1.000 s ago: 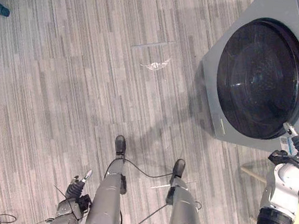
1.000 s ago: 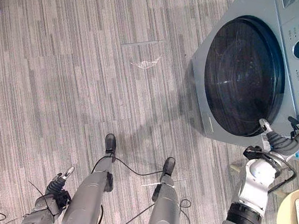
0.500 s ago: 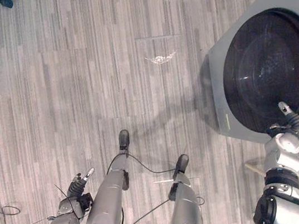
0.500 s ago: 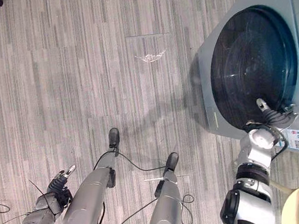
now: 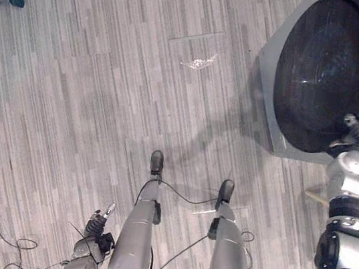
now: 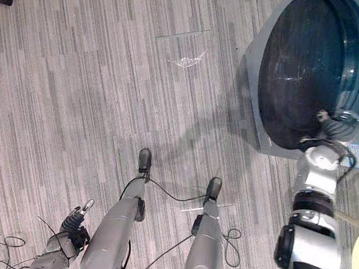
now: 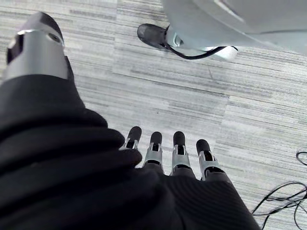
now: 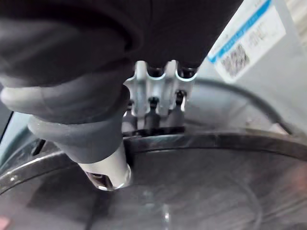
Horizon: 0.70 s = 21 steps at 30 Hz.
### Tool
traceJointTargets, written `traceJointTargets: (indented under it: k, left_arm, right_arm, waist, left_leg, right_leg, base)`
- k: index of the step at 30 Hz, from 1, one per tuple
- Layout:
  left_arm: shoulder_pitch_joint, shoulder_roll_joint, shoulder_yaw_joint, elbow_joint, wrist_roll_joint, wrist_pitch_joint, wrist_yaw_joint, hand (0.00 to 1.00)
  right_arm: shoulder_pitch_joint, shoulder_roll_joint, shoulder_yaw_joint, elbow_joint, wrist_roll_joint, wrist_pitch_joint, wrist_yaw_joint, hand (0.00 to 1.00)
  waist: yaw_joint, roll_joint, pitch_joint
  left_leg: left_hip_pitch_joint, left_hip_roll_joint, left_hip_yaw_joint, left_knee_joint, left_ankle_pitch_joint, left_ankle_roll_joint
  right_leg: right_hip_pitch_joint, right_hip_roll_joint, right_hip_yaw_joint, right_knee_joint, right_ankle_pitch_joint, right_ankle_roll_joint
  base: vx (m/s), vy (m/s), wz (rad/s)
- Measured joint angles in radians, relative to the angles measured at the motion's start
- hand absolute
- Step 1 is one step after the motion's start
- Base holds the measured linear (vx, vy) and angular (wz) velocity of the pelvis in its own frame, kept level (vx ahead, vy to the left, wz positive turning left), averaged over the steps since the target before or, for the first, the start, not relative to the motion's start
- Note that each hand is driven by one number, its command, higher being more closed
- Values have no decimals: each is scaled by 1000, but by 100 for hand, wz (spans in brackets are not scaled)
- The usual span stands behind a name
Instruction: Pick up the laundry basket with both hands and put the clothes into the washing machine.
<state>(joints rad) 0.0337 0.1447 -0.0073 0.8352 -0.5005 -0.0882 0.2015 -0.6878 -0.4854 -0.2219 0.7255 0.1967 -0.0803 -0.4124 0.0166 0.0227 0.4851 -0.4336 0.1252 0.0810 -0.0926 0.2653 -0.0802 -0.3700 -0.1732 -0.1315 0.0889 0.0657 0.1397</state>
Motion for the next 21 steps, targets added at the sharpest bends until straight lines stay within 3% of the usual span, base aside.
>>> traceJointTargets:
  k: [6, 7, 15, 21]
  left_arm:
    - [-13, -3, -11, -1, 1, 4, -2, 0]
    - [-13, -3, -11, -1, 1, 4, -2, 0]
    - [-13, -12, -3, 0, 3, 26, -1, 0]
    - [-14, -31, 4, -1, 6, 31, -3, 0]
  right_arm:
    - [65, 51, 35, -124, -10, 2, 5, 100]
    - [73, 61, 40, -140, -11, 2, 6, 0]
    - [137, 129, 98, -240, -21, 20, 29, 0]
    - [225, 189, 183, -382, -6, 15, 104, 0]
  waist:
    - [-4, 1, -7]
    - [-4, 1, -7]
    - [4, 6, -28]
    - [11, 14, -42]
  left_leg:
    - [15, 5, -4, 0, 3, -1]
    - [15, 6, -5, 0, 3, -2]
    - [17, 13, -23, 0, -1, 2]
    - [25, 14, -21, 0, -1, 2]
  right_leg:
    - [-2, 4, 12, 15, -7, 5]
    - [-2, 5, 11, 16, -8, 4]
    - [-5, 10, -5, 53, -33, -2]
    - [-4, 5, -3, 68, -41, 1]
  base:
    - [65, -64, -9]
    - [30, -32, 1]
    - [-4, -28, 6]
    - [12, -40, 1]
